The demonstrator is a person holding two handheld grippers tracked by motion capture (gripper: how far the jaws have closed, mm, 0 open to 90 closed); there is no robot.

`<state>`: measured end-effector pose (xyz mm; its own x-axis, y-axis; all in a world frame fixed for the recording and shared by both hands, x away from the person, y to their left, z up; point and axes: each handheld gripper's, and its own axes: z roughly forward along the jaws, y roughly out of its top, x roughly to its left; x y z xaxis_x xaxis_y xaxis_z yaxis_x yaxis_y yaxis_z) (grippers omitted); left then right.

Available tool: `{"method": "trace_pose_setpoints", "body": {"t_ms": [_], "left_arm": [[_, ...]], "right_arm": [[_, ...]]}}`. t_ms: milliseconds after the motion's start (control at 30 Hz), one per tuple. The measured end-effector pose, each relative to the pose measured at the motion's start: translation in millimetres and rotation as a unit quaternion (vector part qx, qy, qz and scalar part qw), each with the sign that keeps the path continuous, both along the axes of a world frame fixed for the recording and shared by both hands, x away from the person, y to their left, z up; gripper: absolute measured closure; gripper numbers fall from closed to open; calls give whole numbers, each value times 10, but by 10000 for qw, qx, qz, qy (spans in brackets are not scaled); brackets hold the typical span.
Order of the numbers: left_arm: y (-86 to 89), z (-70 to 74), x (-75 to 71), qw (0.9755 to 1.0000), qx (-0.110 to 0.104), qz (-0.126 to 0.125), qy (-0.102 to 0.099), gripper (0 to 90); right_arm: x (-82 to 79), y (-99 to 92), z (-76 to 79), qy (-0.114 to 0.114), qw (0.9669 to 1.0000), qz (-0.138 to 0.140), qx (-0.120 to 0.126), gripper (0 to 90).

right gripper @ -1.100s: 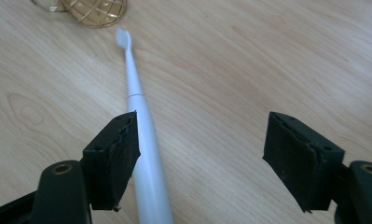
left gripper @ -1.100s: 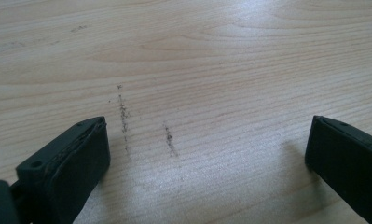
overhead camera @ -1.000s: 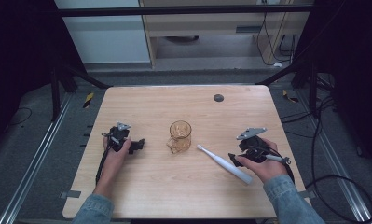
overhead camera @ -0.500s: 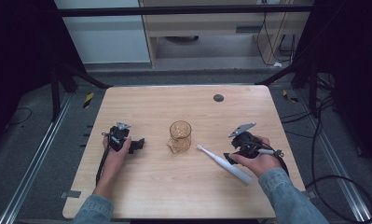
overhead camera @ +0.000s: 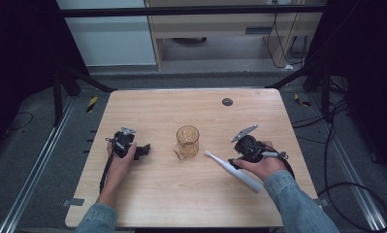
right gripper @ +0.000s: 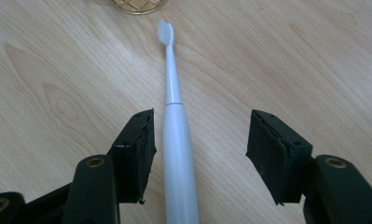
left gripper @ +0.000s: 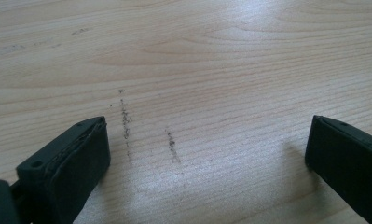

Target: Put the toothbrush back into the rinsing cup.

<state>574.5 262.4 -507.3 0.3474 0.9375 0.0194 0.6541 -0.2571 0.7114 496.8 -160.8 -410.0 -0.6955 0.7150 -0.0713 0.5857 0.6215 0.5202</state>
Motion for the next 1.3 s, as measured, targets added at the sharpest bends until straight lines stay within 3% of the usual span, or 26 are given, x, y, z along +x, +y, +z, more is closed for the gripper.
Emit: {"method": "trace_pose_setpoints", "body": {"t_ms": [200, 567, 1300], "left_arm": [[0, 0, 1, 10000, -2, 1, 0, 0], [0, 0, 1, 10000, 1, 0, 0, 0], [0, 0, 1, 10000, 2, 1, -2, 0]], "right_arm": [[49, 35, -59, 192, 9998, 44, -5, 438], [147, 212, -279, 557, 9979, 199, -245, 535], [252, 231, -489, 961, 9936, 233, -551, 549]]}}
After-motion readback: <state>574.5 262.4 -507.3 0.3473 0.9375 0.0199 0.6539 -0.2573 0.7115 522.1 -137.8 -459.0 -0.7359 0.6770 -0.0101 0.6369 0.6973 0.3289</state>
